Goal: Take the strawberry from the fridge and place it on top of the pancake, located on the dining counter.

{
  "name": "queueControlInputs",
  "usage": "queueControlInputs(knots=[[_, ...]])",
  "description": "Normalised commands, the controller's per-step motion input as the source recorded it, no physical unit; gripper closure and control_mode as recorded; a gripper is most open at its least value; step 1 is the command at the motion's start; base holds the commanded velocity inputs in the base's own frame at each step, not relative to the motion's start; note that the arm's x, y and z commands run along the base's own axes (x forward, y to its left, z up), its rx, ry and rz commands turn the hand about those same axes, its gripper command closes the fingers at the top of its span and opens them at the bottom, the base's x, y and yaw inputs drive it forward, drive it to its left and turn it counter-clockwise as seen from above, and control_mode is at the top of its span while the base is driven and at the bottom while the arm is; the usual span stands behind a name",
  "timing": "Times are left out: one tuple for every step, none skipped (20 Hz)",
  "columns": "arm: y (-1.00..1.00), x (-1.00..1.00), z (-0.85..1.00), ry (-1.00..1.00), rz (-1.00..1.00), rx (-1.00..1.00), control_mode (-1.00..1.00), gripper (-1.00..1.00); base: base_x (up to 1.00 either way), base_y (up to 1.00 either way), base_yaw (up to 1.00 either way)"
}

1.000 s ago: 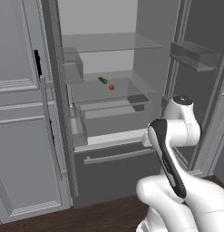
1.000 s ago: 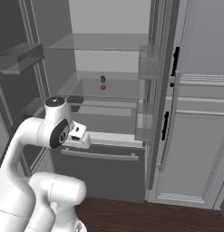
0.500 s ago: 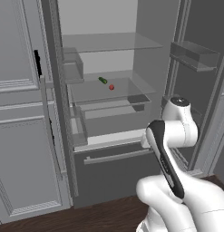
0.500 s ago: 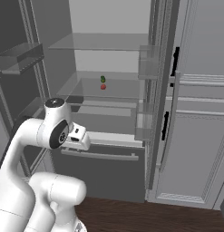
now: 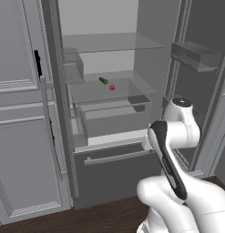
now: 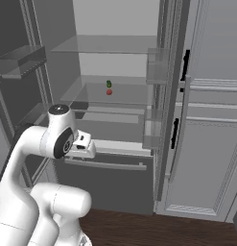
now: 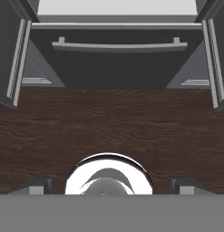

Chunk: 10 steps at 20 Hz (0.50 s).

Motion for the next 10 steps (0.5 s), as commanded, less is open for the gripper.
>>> queueControlInputs(knots=[[0.0,0.0,0.0,0.0,0.0,0.0,-1.0,-1.0,0.0,0.0,0.0],[0.0,0.0,0.0,0.0,0.0,0.0,-1.0,-1.0,0.0,0.0,0.0],[0.0,0.0,0.0,0.0,0.0,0.0,-1.0,-1.0,0.0,0.0,0.0],[0.0,0.0,0.0,-0.02,0.0,0.0,-1.0,-1.0,0.0,0.0,0.0],[0.0,0.0,0.0,0.0,0.0,0.0,1.0,-1.0,0.0,0.0,0.0],[0.0,0.0,0.0,0.0,0.0,0.0,1.0,-1.0,0.13,0.27,0.0],[0.0,0.0,0.0,0.0,0.0,0.0,1.0,-1.0,0.29,0.29,0.0],[0.0,0.0,0.0,0.0,0.0,0.0,1.0,-1.0,0.19,0.24,0.0],[0.0,0.0,0.0,0.0,0.0,0.0,1.0,-1.0,0.37,0.26,0.0],[0.0,0.0,0.0,0.0,0.0,0.0,1.0,-1.0,0.44,0.14,0.0]])
